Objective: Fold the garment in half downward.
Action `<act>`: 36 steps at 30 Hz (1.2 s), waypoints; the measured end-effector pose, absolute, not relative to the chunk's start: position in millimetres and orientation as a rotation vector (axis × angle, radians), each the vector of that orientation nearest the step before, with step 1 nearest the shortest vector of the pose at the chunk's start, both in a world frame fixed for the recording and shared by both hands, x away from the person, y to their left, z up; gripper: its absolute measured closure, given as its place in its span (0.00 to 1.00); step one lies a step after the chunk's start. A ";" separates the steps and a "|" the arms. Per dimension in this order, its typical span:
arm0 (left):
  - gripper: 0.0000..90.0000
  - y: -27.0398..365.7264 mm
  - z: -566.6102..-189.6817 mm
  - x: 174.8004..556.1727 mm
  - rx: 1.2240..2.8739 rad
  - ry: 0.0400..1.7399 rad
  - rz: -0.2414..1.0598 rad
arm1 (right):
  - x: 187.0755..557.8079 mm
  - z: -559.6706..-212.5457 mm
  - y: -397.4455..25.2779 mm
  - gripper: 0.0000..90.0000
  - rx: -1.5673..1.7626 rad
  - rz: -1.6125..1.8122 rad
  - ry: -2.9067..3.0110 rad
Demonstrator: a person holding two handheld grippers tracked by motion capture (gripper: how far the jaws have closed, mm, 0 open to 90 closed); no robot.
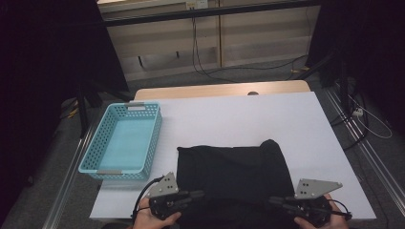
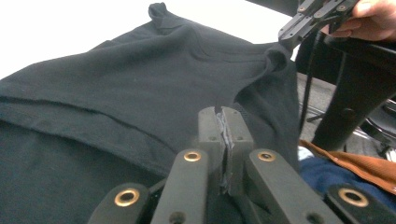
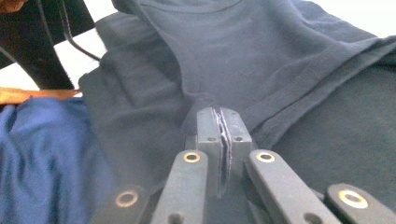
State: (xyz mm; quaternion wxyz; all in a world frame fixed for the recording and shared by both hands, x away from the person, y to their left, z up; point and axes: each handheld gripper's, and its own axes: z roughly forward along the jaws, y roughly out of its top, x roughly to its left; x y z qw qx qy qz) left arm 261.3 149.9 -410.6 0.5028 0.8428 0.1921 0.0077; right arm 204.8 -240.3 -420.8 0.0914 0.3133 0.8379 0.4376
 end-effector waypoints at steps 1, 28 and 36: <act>0.98 150.5 -410.9 258.4 2.042 0.462 0.016 | 202.5 -420.8 -239.8 0.99 0.926 1.294 2.493; 0.59 159.5 -417.2 261.7 2.043 0.591 0.016 | 200.9 -421.0 -236.9 0.57 0.957 1.278 2.469; 0.32 157.2 -423.3 289.0 2.042 0.658 0.127 | 223.6 -417.2 -239.3 0.57 1.012 1.243 2.377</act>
